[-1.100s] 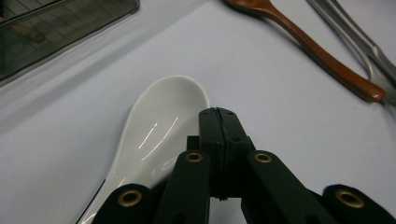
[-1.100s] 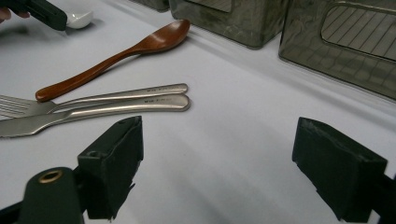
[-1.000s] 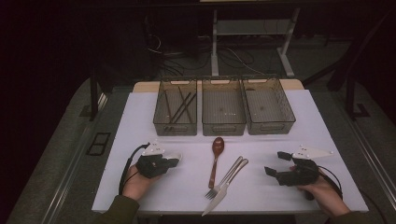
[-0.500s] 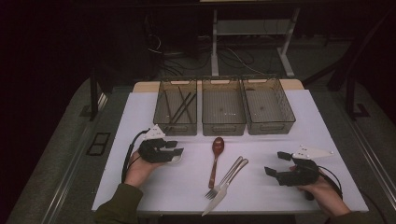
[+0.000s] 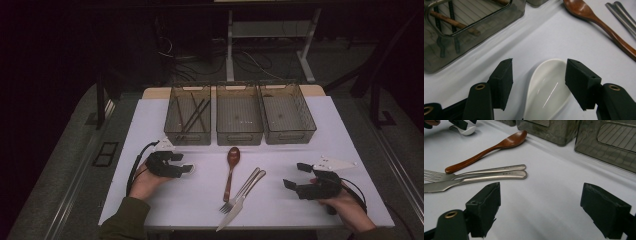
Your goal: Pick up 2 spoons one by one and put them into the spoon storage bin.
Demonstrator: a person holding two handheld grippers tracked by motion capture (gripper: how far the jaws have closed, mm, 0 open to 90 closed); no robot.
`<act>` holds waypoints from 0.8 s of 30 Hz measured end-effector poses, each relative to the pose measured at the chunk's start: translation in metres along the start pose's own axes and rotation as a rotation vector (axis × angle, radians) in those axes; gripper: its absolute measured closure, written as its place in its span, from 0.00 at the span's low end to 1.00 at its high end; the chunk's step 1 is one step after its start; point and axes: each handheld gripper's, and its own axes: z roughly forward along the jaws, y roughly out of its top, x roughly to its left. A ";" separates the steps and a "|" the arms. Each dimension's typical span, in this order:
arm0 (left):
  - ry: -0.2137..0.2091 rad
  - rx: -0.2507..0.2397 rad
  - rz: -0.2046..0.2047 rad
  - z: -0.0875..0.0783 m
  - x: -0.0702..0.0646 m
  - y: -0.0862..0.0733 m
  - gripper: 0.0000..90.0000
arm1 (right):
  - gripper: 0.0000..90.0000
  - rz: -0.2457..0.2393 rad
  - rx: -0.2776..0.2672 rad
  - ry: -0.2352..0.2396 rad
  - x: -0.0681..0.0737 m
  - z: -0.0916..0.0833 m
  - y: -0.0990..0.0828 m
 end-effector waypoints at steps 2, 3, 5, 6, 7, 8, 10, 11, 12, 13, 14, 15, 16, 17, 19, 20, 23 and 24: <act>-0.001 0.006 -0.006 0.000 0.000 -0.001 0.42 | 0.18 -0.003 0.001 0.000 0.000 0.000 0.000; -0.001 -0.001 -0.013 0.000 0.000 -0.001 0.42 | 0.18 -0.002 0.000 0.000 0.000 0.000 0.000; -0.004 0.004 -0.011 0.000 0.000 -0.002 0.42 | 0.18 -0.001 0.000 0.000 0.000 0.000 0.000; -0.005 0.012 -0.008 0.000 0.000 -0.002 0.42 | 0.18 -0.001 0.000 0.000 0.000 0.000 0.000; -0.009 0.018 0.003 0.000 0.001 -0.002 0.42 | 0.18 -0.001 0.000 0.000 0.000 0.000 0.000; -0.010 0.022 0.013 0.000 0.002 -0.003 0.42 | 0.18 -0.001 0.000 0.000 0.000 0.000 0.000; -0.014 0.015 0.001 0.002 0.000 -0.003 0.42 | 0.18 -0.001 0.000 0.000 0.000 0.000 0.000; -0.016 0.023 0.004 0.002 0.000 -0.004 0.42 | 0.18 -0.001 0.000 0.000 0.000 0.000 0.000; -0.017 0.032 0.019 0.002 0.000 -0.004 0.42 | 0.18 0.000 0.000 0.000 0.000 0.000 0.000; -0.017 0.037 0.020 0.002 0.000 -0.004 0.42 | 0.18 -0.001 0.000 0.000 0.000 0.000 0.000; -0.021 0.039 0.032 0.002 0.000 -0.004 0.42 | 0.18 0.000 0.000 0.000 0.000 0.000 0.000; -0.023 0.041 0.031 0.003 -0.001 -0.004 0.42 | 0.18 -0.001 0.000 0.000 0.000 0.000 0.000; -0.024 0.045 0.027 0.003 -0.002 -0.004 0.42 | 0.18 -0.001 0.000 -0.001 0.000 0.000 0.000; -0.026 0.050 0.037 0.003 -0.002 -0.004 0.42 | 0.18 0.000 0.000 -0.001 0.000 0.000 0.000; -0.031 0.062 0.047 0.003 -0.003 -0.004 0.42 | 0.18 -0.001 0.000 -0.001 0.000 0.000 0.000; -0.037 0.066 0.060 0.004 -0.003 -0.004 0.43 | 0.18 -0.002 0.000 -0.002 0.000 0.000 0.000; -0.051 0.077 0.066 0.004 -0.006 -0.004 0.46 | 0.18 -0.002 0.000 -0.002 0.000 0.000 0.000; -0.054 0.077 0.074 0.003 -0.006 -0.004 0.48 | 0.18 -0.002 0.000 -0.002 0.000 0.000 0.000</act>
